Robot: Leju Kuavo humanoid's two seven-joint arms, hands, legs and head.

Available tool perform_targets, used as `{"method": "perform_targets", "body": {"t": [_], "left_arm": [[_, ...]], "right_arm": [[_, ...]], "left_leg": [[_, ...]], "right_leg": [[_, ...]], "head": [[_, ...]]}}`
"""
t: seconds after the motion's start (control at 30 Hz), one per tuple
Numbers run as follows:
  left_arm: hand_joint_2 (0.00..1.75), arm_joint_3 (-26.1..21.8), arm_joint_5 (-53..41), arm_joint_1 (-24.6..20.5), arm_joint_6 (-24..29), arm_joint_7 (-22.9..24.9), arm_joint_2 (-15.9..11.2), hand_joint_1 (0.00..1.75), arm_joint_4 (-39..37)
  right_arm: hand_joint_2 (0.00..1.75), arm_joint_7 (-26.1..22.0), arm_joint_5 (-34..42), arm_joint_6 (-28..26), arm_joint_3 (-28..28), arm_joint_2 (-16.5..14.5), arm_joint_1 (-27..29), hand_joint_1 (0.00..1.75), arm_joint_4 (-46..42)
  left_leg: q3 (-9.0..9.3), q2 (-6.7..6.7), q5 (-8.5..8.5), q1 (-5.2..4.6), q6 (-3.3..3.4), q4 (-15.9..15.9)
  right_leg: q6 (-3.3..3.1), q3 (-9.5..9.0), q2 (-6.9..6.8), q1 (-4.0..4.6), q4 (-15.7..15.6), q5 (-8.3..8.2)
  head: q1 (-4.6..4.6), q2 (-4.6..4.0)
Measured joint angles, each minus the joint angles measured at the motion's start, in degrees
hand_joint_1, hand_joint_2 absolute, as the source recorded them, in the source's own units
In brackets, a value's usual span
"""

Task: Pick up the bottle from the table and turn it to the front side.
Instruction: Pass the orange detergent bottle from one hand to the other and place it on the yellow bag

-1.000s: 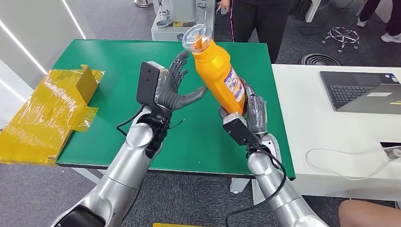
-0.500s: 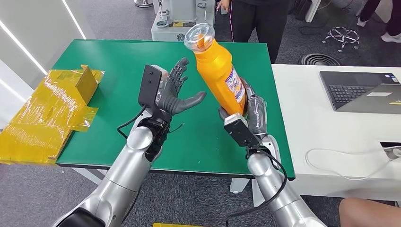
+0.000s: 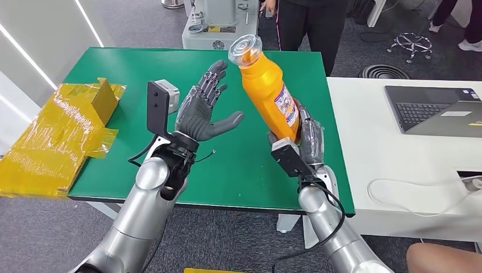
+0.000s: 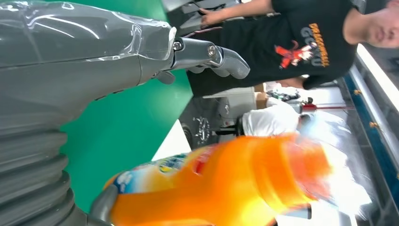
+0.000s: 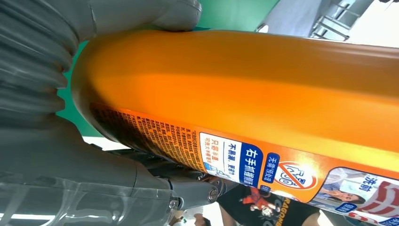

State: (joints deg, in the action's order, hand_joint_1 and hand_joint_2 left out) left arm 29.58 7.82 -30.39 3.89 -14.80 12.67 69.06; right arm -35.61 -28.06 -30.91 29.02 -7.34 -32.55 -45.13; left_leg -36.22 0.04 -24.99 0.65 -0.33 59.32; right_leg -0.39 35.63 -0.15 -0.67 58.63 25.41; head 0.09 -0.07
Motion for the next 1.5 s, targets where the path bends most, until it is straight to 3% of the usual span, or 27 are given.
{"method": "perform_targets", "body": {"t": [0.37, 0.67, 1.5], "left_arm": [[1.75, 2.8, -1.8, -1.9, 2.9, 1.2, 3.3, 0.00, -1.9], [1.75, 3.0, -1.9, -4.2, 4.2, 1.4, 5.6, 0.00, -4.2], [1.75, -1.6, -1.2, -7.0, 6.3, 0.1, 5.0, 0.00, -8.6]], "right_arm": [[1.75, 0.4, -0.9, 1.2, -1.0, 0.6, 0.1, 1.75, 0.3], [1.75, 0.2, -1.5, 2.5, -0.9, -1.6, -2.6, 1.75, 1.9], [1.75, -2.5, -0.5, 6.6, 2.2, -7.7, -5.8, 1.75, 9.0]], "left_leg": [[0.00, 0.00, 0.00, 0.00, 0.00, 0.0], [0.00, 0.01, 0.00, 0.01, 0.00, 0.0], [0.00, 0.00, 0.02, 0.01, -0.03, 0.0]], "right_leg": [[0.00, 0.00, 0.02, 0.00, 0.0, -0.01], [-0.01, 0.01, 0.03, 0.01, 0.0, -0.01], [-0.01, 0.01, 0.00, 0.01, 0.0, -0.01]], "head": [[-0.01, 0.00], [0.00, 0.00], [0.00, 0.00]]}}
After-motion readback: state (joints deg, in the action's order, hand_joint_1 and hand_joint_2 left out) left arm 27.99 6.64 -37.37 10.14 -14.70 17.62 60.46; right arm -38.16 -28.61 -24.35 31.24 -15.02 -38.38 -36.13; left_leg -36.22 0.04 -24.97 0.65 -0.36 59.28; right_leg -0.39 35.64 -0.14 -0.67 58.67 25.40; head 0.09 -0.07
